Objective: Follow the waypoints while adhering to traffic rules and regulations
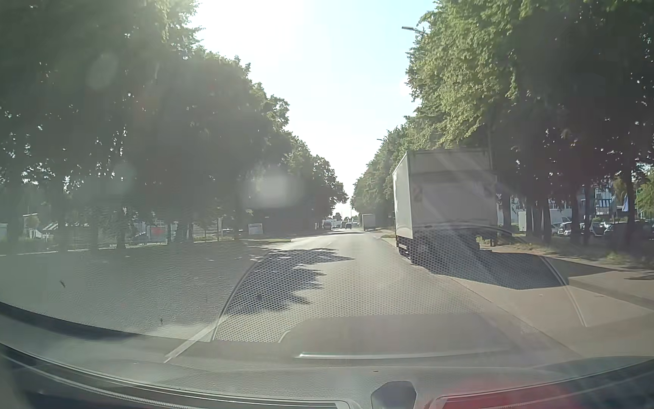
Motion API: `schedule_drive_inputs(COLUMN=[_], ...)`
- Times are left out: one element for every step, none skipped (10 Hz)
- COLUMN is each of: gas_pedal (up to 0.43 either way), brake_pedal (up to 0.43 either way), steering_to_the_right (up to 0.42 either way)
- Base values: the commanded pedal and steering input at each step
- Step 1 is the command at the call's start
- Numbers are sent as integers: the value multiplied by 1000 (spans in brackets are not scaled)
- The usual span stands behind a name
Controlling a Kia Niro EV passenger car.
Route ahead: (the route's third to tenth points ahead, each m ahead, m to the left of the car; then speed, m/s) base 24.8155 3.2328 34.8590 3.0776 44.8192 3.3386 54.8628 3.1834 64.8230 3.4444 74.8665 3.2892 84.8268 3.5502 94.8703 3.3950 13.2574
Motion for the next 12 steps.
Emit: schedule_drive_inputs(gas_pedal=[177, 177, 189, 189, 189, 189, 189, 189, 189, 189, 189, 189], brake_pedal=[6, 6, 6, 6, 6, 6, 6, 6, 6, 6, 6, 6], steering_to_the_right=[3, 3, 3, 3, 3, 3, 3, 3, 3, 3, 3, 3])
